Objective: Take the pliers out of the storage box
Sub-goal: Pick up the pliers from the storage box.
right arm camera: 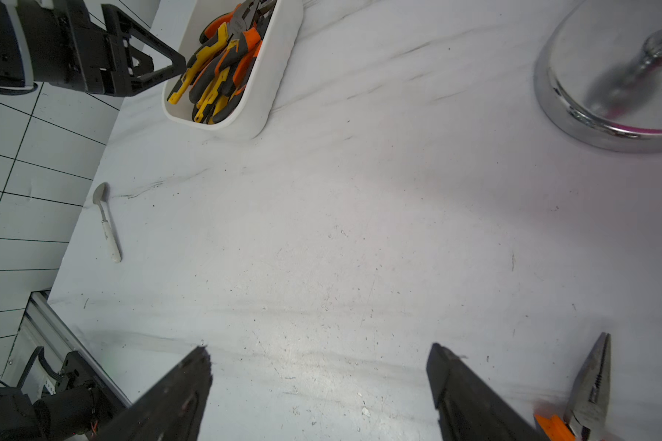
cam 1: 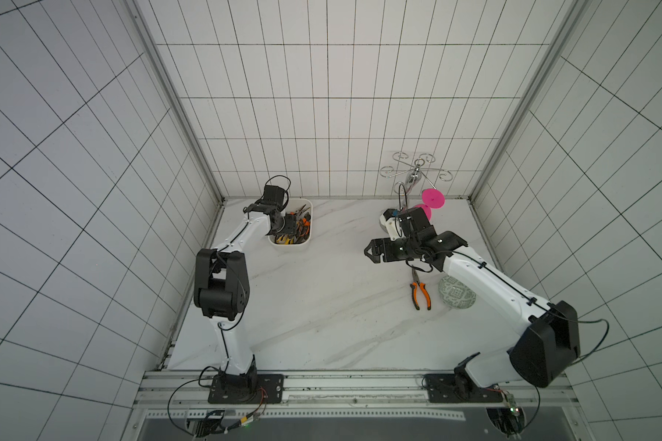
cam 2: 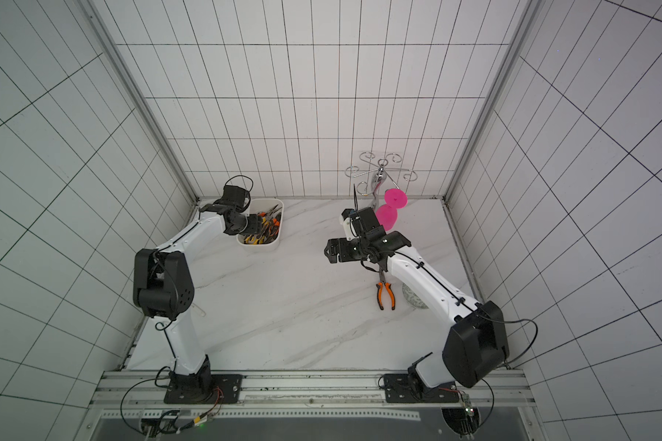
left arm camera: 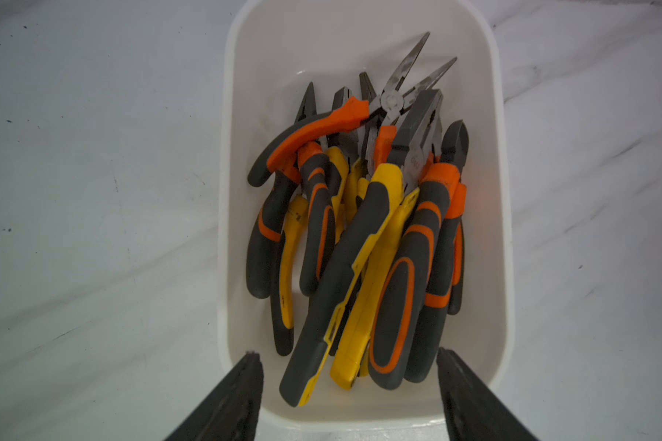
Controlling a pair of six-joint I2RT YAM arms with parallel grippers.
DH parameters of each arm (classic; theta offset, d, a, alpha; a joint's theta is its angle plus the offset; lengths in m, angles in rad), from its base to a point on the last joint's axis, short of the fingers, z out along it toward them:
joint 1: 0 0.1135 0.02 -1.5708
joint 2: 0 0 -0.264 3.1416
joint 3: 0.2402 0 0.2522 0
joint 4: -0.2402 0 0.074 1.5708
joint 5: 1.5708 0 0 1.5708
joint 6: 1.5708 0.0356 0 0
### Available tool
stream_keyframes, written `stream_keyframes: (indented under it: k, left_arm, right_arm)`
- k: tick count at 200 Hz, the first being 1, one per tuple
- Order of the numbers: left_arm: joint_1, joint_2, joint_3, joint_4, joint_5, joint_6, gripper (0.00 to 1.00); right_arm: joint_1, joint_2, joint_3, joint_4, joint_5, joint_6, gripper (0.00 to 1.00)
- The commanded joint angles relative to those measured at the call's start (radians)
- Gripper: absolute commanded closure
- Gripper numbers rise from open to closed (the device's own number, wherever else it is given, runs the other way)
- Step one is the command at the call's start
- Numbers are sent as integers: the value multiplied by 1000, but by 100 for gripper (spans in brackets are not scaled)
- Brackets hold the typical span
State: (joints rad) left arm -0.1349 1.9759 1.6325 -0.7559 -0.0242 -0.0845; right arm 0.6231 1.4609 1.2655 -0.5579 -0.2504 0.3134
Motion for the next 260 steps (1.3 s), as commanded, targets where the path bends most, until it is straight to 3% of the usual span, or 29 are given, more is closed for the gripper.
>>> stream_keyframes:
  k: [1,105,150,212,260]
  left_arm:
    - [2,66,71,-81,-67,104,37]
    - [4,167,142,-91,-85,115,66]
    - [6,193,165,-103,-75,97,100]
    - [15,36,80,-41,-38,62,100]
    - [30,-198,-138,107,151,-15,100]
  right_arm:
    - [3,-11,-28,13,6,-14,9]
    - [3,68,38,-13,10,-26,9]
    - [4,70,46,-16,12,-28,9]
    - [3,67,76,-16,-8,-6,10]
    - [5,58,109,46,-97,55,10]
